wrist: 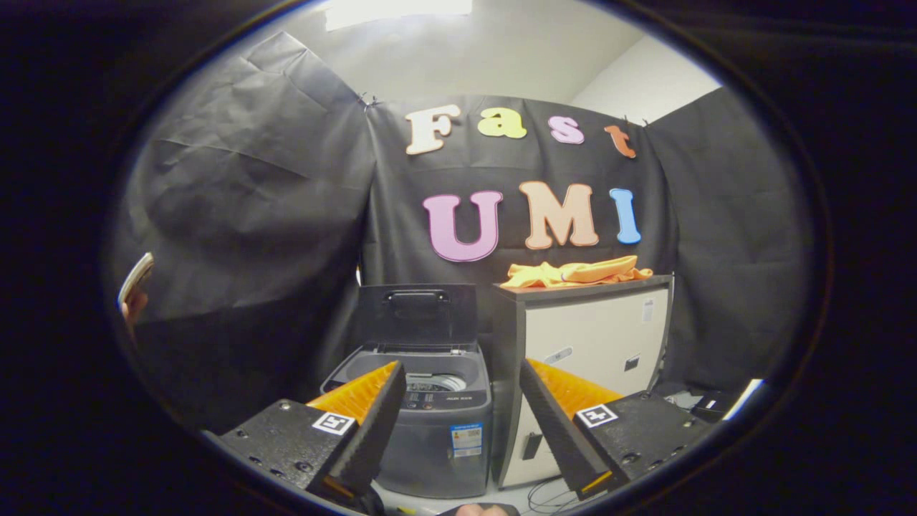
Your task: Put the clothes into the washing machine and then close the washing machine lid.
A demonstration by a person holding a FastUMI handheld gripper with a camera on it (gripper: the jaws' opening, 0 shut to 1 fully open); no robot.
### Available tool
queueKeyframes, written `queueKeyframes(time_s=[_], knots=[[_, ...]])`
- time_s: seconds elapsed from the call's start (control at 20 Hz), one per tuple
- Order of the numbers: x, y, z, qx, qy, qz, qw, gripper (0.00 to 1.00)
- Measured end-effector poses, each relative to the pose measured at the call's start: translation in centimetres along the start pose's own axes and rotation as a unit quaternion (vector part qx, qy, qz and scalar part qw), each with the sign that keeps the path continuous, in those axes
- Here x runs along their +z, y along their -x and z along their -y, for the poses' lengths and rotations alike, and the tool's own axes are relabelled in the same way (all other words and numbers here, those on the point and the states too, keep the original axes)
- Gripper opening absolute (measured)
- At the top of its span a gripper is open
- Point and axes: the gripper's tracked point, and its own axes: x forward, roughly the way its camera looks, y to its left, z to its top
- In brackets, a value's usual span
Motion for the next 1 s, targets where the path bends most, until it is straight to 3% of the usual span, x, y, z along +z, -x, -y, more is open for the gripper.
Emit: queueKeyframes(time_s=[0.75, 1.0], knots=[[2.6, -9.3, 6.4, -0.021, 0.041, 0.000, 0.999, 0.99], [3.5, -13.7, 9.1, -0.027, 0.017, -0.016, 0.999, 0.99]])
